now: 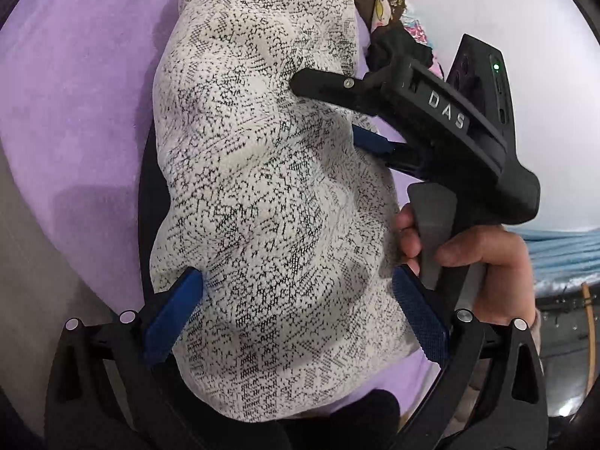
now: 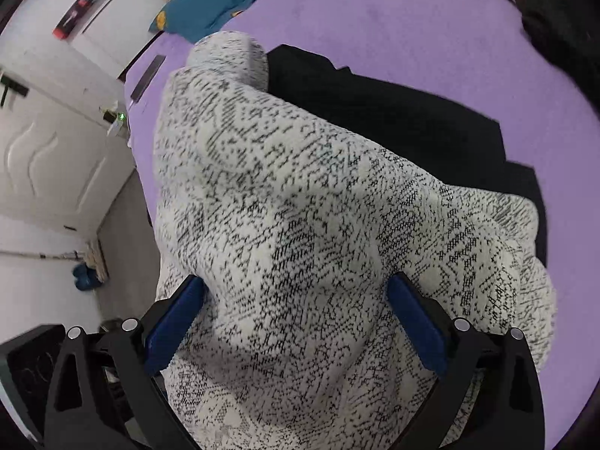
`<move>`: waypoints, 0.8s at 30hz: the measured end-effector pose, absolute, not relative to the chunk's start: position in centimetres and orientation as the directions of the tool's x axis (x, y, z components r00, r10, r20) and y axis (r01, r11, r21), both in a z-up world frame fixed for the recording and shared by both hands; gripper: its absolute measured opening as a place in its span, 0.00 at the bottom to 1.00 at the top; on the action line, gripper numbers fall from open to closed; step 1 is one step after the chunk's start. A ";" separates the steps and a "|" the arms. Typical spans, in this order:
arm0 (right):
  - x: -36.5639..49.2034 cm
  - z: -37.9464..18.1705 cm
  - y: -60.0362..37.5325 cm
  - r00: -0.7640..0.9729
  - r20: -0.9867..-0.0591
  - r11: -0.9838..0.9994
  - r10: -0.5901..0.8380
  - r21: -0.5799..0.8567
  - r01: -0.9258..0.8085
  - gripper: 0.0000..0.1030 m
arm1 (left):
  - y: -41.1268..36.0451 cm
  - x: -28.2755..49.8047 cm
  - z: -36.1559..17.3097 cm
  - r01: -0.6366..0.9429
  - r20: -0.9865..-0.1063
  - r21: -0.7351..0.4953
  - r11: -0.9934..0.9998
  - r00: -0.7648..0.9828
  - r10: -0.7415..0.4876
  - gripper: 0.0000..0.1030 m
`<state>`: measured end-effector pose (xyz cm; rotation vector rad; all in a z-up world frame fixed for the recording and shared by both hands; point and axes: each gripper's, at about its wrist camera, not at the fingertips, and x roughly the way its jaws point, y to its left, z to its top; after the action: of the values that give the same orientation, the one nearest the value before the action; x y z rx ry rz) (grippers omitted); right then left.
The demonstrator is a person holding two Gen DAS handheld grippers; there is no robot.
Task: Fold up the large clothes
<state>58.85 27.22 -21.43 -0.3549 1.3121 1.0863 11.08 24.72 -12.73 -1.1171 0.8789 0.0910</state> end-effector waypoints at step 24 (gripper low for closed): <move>53.8 -12.2 5.9 0.089 -0.838 0.560 0.538 0.277 -0.781 0.94 | 16.7 6.0 -2.8 -0.519 -0.765 -0.539 0.663 0.632 -0.128 0.94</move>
<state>53.82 5.90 -12.24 -0.2673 1.1026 0.9981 5.99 16.69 -2.81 -0.8373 0.8794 0.2565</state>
